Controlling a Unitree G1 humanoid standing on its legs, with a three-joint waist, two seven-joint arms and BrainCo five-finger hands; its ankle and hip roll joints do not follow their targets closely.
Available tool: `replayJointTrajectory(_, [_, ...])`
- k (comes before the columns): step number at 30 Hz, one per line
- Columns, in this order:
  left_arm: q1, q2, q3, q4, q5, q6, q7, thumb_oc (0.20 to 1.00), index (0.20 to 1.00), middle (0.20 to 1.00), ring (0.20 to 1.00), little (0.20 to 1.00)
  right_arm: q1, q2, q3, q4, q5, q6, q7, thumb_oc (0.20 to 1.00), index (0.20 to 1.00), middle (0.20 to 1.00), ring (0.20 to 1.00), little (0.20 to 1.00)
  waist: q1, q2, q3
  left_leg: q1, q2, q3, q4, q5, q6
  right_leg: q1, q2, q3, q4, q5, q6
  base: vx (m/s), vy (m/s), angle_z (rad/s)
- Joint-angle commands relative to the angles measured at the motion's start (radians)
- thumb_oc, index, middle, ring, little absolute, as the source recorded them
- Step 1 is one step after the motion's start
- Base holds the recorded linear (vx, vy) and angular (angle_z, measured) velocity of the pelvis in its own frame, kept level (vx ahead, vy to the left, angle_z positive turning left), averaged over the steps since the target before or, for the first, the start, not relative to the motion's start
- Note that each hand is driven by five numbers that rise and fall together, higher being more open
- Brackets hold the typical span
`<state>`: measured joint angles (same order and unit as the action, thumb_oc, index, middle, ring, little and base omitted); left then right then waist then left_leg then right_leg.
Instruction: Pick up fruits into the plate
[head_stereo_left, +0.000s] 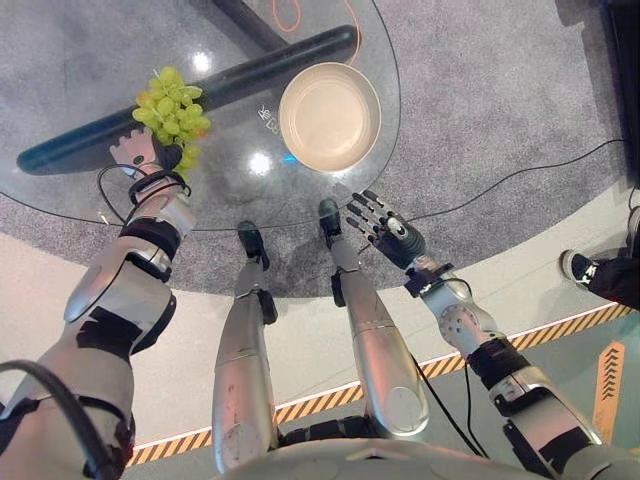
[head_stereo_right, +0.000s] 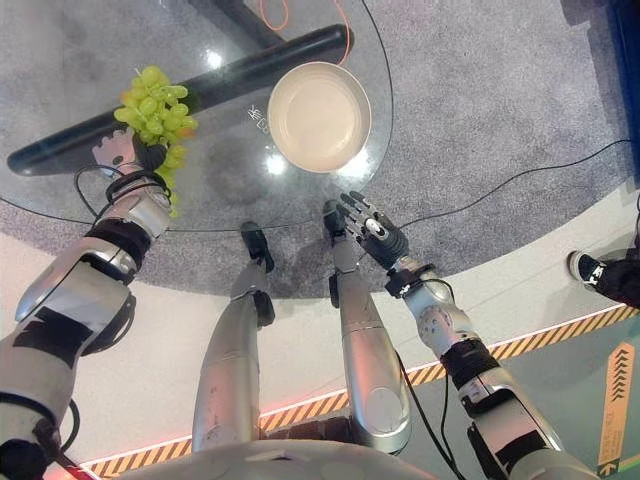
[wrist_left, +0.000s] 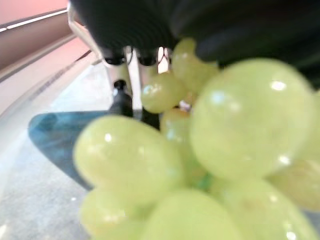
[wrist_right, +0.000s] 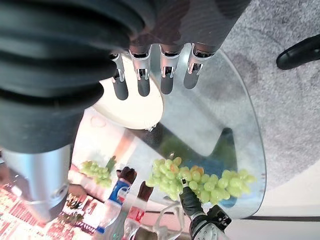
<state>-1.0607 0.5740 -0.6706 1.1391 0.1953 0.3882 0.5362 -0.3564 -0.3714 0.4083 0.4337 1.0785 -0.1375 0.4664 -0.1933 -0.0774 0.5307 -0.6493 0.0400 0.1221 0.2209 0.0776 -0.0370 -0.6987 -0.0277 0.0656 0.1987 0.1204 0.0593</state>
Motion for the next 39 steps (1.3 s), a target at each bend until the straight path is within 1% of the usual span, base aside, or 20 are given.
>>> replayJointTrajectory(1, [0.040, 0.043, 0.058, -0.037, -0.021, -0.068, 0.040, 0.200, 0.200, 0.200, 0.200, 0.200, 0.065, 0.011, -0.010, -0.061, -0.018, -0.034, 0.046, 1.000, 1.000, 1.000, 1.000, 1.000, 0.032, 0.003, -0.011, 0.110, -0.047, -0.110, -0.055, -0.080, -0.004, 0.043, 0.085, -0.038, 0.111, -0.144, -0.003, 0.00, 0.000, 0.00])
replayJointTrajectory(4, [0.047, 0.052, 0.068, -0.052, -0.036, -0.109, 0.038, 0.200, 0.200, 0.200, 0.200, 0.200, 0.069, 0.013, -0.014, -0.064, -0.026, -0.035, 0.048, 1.000, 1.000, 1.000, 1.000, 1.000, 0.037, 0.009, -0.011, 0.143, -0.045, -0.110, -0.065, -0.082, -0.004, 0.072, 0.077, -0.044, 0.107, -0.150, 0.000, 0.00, 0.000, 0.00])
replayJointTrajectory(6, [0.046, 0.054, 0.072, -0.062, -0.044, -0.117, 0.032, 0.200, 0.200, 0.200, 0.200, 0.200, 0.066, 0.013, -0.018, -0.064, -0.028, -0.033, 0.047, 1.000, 1.000, 1.000, 1.000, 1.000, 0.039, 0.013, -0.011, 0.154, -0.043, -0.109, -0.072, -0.077, -0.005, 0.082, 0.075, -0.046, 0.102, -0.147, 0.000, 0.00, 0.000, 0.00])
replayJointTrajectory(7, [0.053, 0.057, 0.078, -0.075, -0.050, -0.138, 0.029, 0.200, 0.200, 0.200, 0.200, 0.200, 0.074, 0.014, -0.019, -0.066, -0.035, -0.036, 0.047, 1.000, 1.000, 1.000, 1.000, 1.000, 0.042, 0.017, -0.011, 0.179, -0.043, -0.110, -0.080, -0.082, -0.005, 0.103, 0.070, -0.049, 0.102, -0.157, 0.001, 0.05, 0.043, 0.01])
replayJointTrajectory(9, [0.075, 0.073, 0.097, -0.132, -0.061, -0.213, 0.003, 0.200, 0.200, 0.200, 0.200, 0.200, 0.083, 0.013, -0.037, -0.074, -0.055, -0.046, 0.041, 1.000, 1.000, 1.000, 1.000, 1.000, 0.054, 0.035, -0.011, 0.243, -0.040, -0.110, -0.105, -0.082, -0.007, 0.165, 0.052, -0.061, 0.085, -0.161, 0.006, 0.06, 0.048, 0.04])
replayJointTrajectory(13, [0.121, 0.093, 0.122, -0.233, -0.044, -0.252, -0.032, 0.200, 0.200, 0.200, 0.200, 0.200, 0.099, 0.013, -0.073, -0.101, -0.079, -0.038, 0.031, 1.000, 1.000, 1.000, 1.000, 1.000, 0.066, 0.051, -0.011, 0.329, -0.039, -0.118, -0.133, -0.088, -0.009, 0.249, 0.036, -0.076, 0.065, -0.170, 0.013, 0.07, 0.022, 0.13])
replayJointTrajectory(14, [0.154, 0.110, 0.136, -0.296, -0.028, -0.276, -0.050, 0.200, 0.200, 0.200, 0.200, 0.200, 0.104, 0.011, -0.095, -0.113, -0.091, -0.035, 0.031, 1.000, 1.000, 1.000, 1.000, 1.000, 0.076, 0.060, -0.011, 0.379, -0.040, -0.125, -0.143, -0.092, -0.010, 0.305, 0.026, -0.087, 0.052, -0.175, 0.014, 0.07, 0.018, 0.14])
replayJointTrajectory(17, [0.182, 0.123, 0.149, -0.353, -0.020, -0.307, -0.064, 0.200, 0.200, 0.200, 0.200, 0.200, 0.104, 0.004, -0.117, -0.122, -0.109, -0.040, 0.037, 1.000, 1.000, 1.000, 1.000, 1.000, 0.083, 0.068, -0.011, 0.421, -0.040, -0.131, -0.152, -0.097, -0.012, 0.354, 0.018, -0.096, 0.039, -0.179, 0.015, 0.05, 0.016, 0.16])
replayJointTrajectory(18, [0.215, 0.139, 0.157, -0.411, -0.018, -0.328, -0.085, 0.200, 0.200, 0.200, 0.200, 0.200, 0.108, 0.000, -0.134, -0.131, -0.124, -0.038, 0.035, 1.000, 1.000, 1.000, 1.000, 1.000, 0.091, 0.075, -0.034, 0.448, -0.042, -0.134, -0.164, -0.100, -0.014, 0.389, 0.010, -0.103, 0.020, -0.181, 0.016, 0.10, 0.009, 0.15])
replayJointTrajectory(20, [0.265, 0.171, 0.170, -0.510, -0.004, -0.341, -0.118, 0.200, 0.200, 0.200, 0.200, 0.200, 0.106, -0.015, -0.157, -0.144, -0.131, -0.030, 0.031, 1.000, 1.000, 1.000, 1.000, 1.000, 0.104, 0.081, -0.066, 0.485, -0.042, -0.136, -0.176, -0.104, -0.017, 0.442, -0.003, -0.113, -0.011, -0.180, 0.020, 0.12, -0.004, 0.19])
replayJointTrajectory(23, [0.325, 0.202, 0.198, -0.620, 0.002, -0.370, -0.168, 0.200, 0.200, 0.200, 0.200, 0.200, 0.105, -0.032, -0.179, -0.160, -0.154, -0.018, 0.021, 1.000, 1.000, 1.000, 1.000, 1.000, 0.121, 0.084, -0.109, 0.527, -0.042, -0.131, -0.188, -0.113, -0.018, 0.502, -0.015, -0.124, -0.044, -0.181, 0.025, 0.10, -0.001, 0.21])
replayJointTrajectory(24, [0.350, 0.213, 0.215, -0.658, 0.014, -0.392, -0.190, 0.200, 0.200, 0.200, 0.200, 0.200, 0.109, -0.039, -0.189, -0.168, -0.170, -0.010, 0.029, 1.000, 1.000, 1.000, 1.000, 1.000, 0.128, 0.085, -0.128, 0.544, -0.043, -0.130, -0.192, -0.116, -0.017, 0.528, -0.020, -0.128, -0.059, -0.182, 0.026, 0.10, 0.004, 0.11])
replayJointTrajectory(25, [0.357, 0.215, 0.219, -0.670, 0.016, -0.390, -0.197, 0.200, 0.200, 0.200, 0.200, 0.200, 0.111, -0.041, -0.190, -0.171, -0.169, -0.006, 0.027, 1.000, 1.000, 1.000, 1.000, 1.000, 0.129, 0.085, -0.131, 0.549, -0.043, -0.130, -0.193, -0.117, -0.017, 0.535, -0.020, -0.129, -0.062, -0.182, 0.026, 0.13, -0.003, 0.01])
replayJointTrajectory(27, [0.415, 0.231, 0.250, -0.764, 0.045, -0.408, -0.266, 0.200, 0.200, 0.200, 0.200, 0.200, 0.126, -0.050, -0.203, -0.199, -0.187, 0.033, 0.043, 1.000, 1.000, 1.000, 1.000, 1.000, 0.143, 0.083, -0.172, 0.584, -0.045, -0.132, -0.199, -0.126, -0.014, 0.581, -0.029, -0.134, -0.088, -0.179, 0.029, 0.14, -0.015, 0.11])
replayJointTrajectory(31, [0.481, 0.242, 0.276, -0.858, 0.079, -0.416, -0.338, 0.200, 0.200, 0.200, 0.200, 0.200, 0.147, -0.055, -0.213, -0.230, -0.191, 0.101, 0.080, 1.000, 1.000, 1.000, 1.000, 1.000, 0.157, 0.078, -0.219, 0.621, -0.046, -0.132, -0.208, -0.132, -0.011, 0.633, -0.038, -0.143, -0.119, -0.173, 0.034, 0.12, -0.012, 0.18])
replayJointTrajectory(32, [0.518, 0.249, 0.286, -0.906, 0.099, -0.425, -0.373, 0.200, 0.200, 0.200, 0.200, 0.200, 0.165, -0.060, -0.212, -0.253, -0.193, 0.149, 0.100, 1.000, 1.000, 1.000, 1.000, 1.000, 0.166, 0.074, -0.252, 0.645, -0.049, -0.133, -0.212, -0.137, -0.009, 0.665, -0.044, -0.149, -0.140, -0.168, 0.037, 0.19, -0.011, 0.08])
replayJointTrajectory(36, [0.563, 0.255, 0.291, -0.970, 0.153, -0.446, -0.441, 0.200, 0.200, 0.200, 0.200, 0.200, 0.187, -0.068, -0.207, -0.280, -0.141, 0.249, 0.134, 1.000, 1.000, 1.000, 1.000, 1.000, 0.182, 0.074, -0.306, 0.685, -0.052, -0.136, -0.222, -0.143, -0.006, 0.716, -0.052, -0.167, -0.165, -0.166, 0.042, 0.13, 0.004, 0.13])
replayJointTrajectory(37, [0.564, 0.255, 0.291, -0.971, 0.153, -0.445, -0.441, 0.200, 0.200, 0.200, 0.200, 0.200, 0.188, -0.068, -0.207, -0.281, -0.141, 0.249, 0.133, 1.000, 1.000, 1.000, 1.000, 1.000, 0.182, 0.074, -0.305, 0.685, -0.052, -0.136, -0.222, -0.143, -0.006, 0.717, -0.052, -0.168, -0.166, -0.166, 0.042, 0.16, 0.005, 0.12])
replayJointTrajectory(38, [0.577, 0.259, 0.276, -1.015, 0.213, -0.469, -0.497, 0.200, 0.200, 0.200, 0.200, 0.200, 0.202, -0.054, -0.196, -0.309, -0.067, 0.327, 0.157, 1.000, 1.000, 1.000, 1.000, 1.000, 0.196, 0.074, -0.339, 0.715, -0.054, -0.141, -0.234, -0.149, -0.003, 0.753, -0.056, -0.184, -0.182, -0.168, 0.045, 0.13, -0.001, 0.11])
replayJointTrajectory(39, [0.577, 0.258, 0.272, -1.021, 0.221, -0.471, -0.506, 0.200, 0.200, 0.200, 0.200, 0.200, 0.204, -0.051, -0.193, -0.315, -0.062, 0.332, 0.155, 1.000, 1.000, 1.000, 1.000, 1.000, 0.197, 0.074, -0.343, 0.719, -0.055, -0.142, -0.236, -0.149, -0.003, 0.758, -0.057, -0.188, -0.184, -0.168, 0.046, 0.15, 0.005, 0.16])
